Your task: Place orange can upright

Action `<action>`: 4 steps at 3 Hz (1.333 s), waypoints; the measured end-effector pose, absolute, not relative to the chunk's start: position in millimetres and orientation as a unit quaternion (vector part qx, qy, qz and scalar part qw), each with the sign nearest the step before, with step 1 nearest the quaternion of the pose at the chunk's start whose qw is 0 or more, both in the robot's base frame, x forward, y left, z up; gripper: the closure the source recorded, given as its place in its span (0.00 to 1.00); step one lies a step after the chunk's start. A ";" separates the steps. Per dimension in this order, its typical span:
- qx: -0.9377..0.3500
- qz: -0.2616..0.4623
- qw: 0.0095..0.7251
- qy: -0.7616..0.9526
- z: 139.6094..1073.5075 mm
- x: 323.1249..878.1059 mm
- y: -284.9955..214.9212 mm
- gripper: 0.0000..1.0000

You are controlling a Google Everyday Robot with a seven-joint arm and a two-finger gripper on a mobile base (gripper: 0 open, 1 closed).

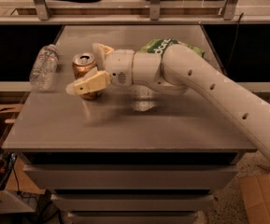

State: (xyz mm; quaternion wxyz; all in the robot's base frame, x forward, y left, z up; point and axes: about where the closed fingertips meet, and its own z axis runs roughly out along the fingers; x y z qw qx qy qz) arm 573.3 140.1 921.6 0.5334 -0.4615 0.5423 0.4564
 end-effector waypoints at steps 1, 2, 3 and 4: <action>-0.469 0.450 0.537 0.537 928.7 577.3 137.6 0.00; -0.479 0.439 0.544 0.531 941.4 582.6 132.0 0.00; -0.488 0.425 0.554 0.524 957.4 588.8 122.1 0.00; -0.495 0.421 0.558 0.516 968.7 593.9 115.5 0.00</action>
Offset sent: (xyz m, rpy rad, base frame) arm 0.0193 -0.0211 0.0355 -0.0341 -0.0985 -0.0112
